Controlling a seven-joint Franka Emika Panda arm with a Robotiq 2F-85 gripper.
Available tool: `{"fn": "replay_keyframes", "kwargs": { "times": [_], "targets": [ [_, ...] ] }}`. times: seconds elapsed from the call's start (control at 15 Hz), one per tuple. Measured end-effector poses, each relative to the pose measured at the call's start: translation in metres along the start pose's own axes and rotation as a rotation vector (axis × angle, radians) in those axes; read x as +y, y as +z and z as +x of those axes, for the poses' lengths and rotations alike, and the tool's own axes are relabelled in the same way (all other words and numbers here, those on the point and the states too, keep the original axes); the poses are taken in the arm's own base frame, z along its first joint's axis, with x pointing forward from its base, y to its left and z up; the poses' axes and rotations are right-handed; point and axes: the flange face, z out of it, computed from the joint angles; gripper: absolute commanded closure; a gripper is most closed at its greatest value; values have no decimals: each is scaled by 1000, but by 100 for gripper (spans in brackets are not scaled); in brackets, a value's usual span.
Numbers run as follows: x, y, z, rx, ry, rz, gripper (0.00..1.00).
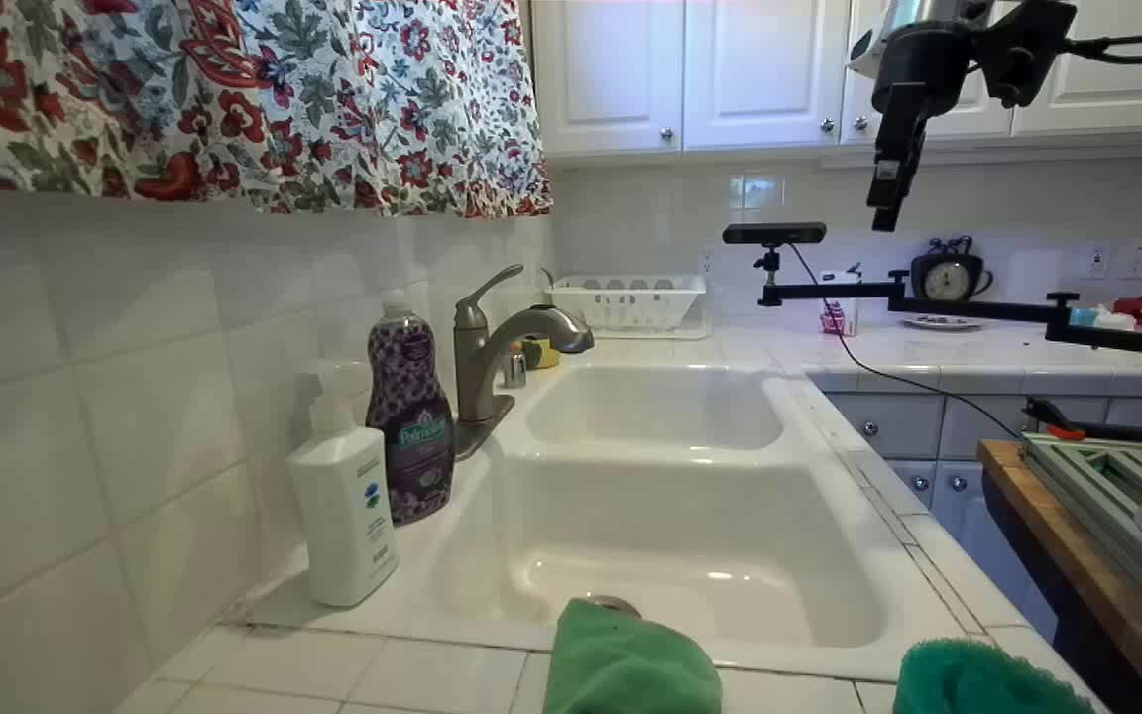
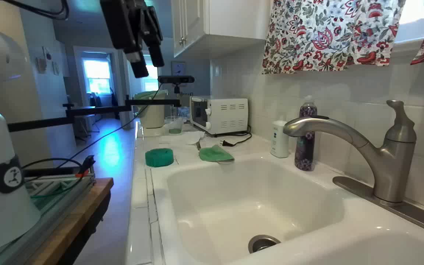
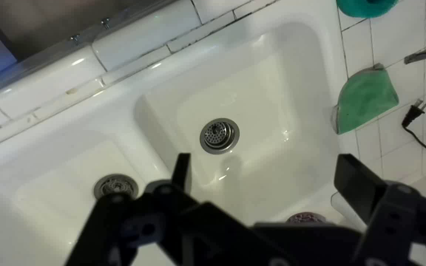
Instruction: Slightly open the left curtain
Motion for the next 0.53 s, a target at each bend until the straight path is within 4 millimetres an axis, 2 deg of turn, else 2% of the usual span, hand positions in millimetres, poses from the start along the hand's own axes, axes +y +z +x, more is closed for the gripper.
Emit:
{"fn": "replay_keyframes", "kwargs": {
  "times": [0.13, 0.53],
  "targets": [
    [1, 7, -2, -17, 3, -2, 0],
    [1, 7, -2, -17, 3, -2, 0]
  ]
}}
